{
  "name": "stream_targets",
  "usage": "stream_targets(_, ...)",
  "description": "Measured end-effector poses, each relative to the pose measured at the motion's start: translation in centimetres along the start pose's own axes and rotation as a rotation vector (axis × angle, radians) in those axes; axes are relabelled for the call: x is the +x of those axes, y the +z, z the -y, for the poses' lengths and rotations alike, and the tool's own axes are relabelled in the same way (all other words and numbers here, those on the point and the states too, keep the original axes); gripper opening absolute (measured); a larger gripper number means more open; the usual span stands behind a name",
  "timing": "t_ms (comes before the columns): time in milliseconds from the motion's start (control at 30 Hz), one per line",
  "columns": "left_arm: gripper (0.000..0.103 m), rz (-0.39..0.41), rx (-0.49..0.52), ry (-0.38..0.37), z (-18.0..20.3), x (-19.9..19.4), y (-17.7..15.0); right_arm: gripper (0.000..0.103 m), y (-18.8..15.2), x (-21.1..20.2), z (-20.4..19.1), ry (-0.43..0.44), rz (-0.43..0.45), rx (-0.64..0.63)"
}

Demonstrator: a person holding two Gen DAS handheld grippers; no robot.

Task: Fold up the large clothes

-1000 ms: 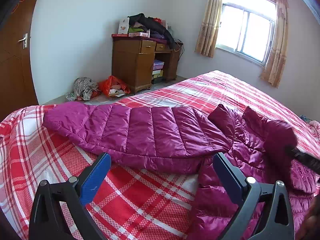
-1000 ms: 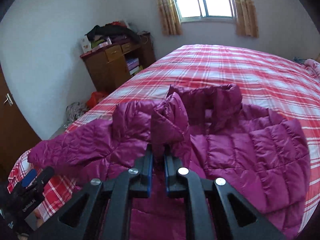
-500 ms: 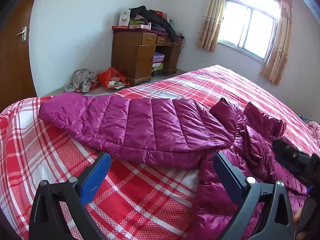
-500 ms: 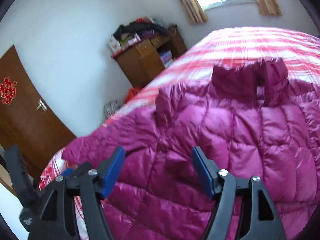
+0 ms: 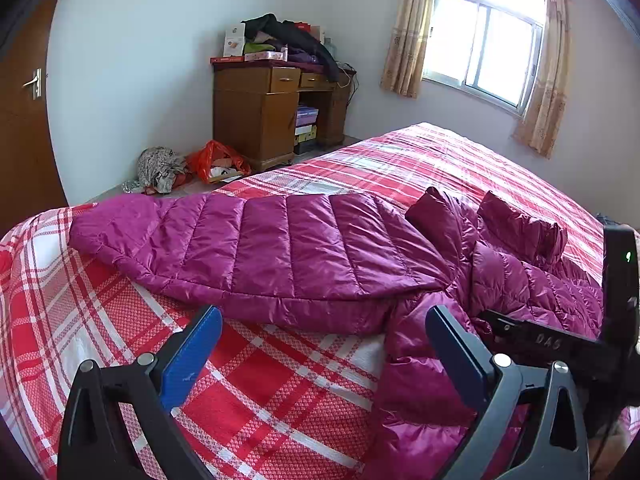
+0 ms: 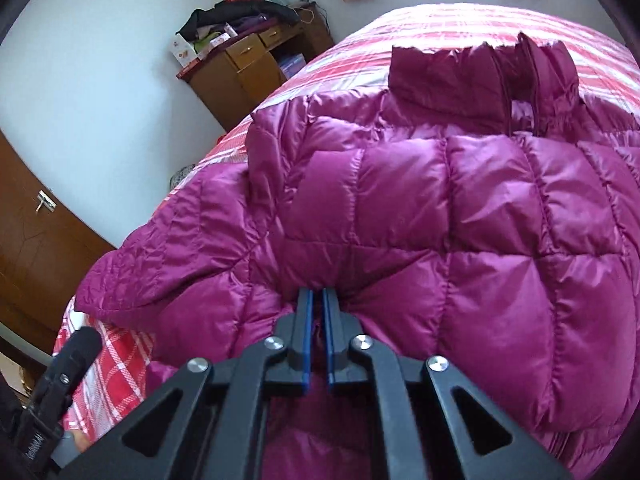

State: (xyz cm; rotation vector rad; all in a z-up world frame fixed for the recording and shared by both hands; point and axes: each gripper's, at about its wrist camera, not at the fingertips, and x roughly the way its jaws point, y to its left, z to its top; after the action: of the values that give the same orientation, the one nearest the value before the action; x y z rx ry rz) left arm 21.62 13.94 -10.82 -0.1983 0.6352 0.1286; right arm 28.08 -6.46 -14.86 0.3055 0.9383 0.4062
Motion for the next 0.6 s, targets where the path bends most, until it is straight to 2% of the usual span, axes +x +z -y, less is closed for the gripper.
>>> stream_targets(33,0.102,0.004,0.005,0.000,0.1,-0.1,0.0,0.009,0.4,-0.9,0.0,-0.002,0.014,-0.006)
stream_targets(133,0.102,0.019,0.016,0.003,0.3,-0.4,-0.1,0.009,0.8,-6.1,0.2,-0.035,0.178,-0.047)
stream_targets(200,0.102,0.021,0.021,-0.001,0.4,-0.3,-0.1,0.012,0.9,-9.9,2.2,-0.111,0.265,-0.033)
stream_targets(267,0.102,0.016,0.025,-0.009,0.6,-0.3,-0.2,0.022,0.9,-12.6,5.1,-0.227,0.303,-0.002)
stream_targets(333,0.102,0.012,0.032,-0.016,0.9,-0.2,-0.2,0.043,0.7,-13.9,8.0,-0.379,0.301,0.017)
stream_targets(400,0.102,0.012,0.037,-0.011,1.1,-0.1,-0.3,0.043,-0.2,-14.7,11.5,-0.467,0.284,0.073)
stream_targets(500,0.102,0.020,0.045,0.007,1.2,-0.2,-0.4,0.043,-1.7,-13.9,15.2,-0.477,0.232,0.162)
stream_targets(600,0.102,0.016,0.036,0.022,0.8,-0.4,-0.3,0.043,-3.4,-13.1,17.1,-0.453,0.208,0.181)
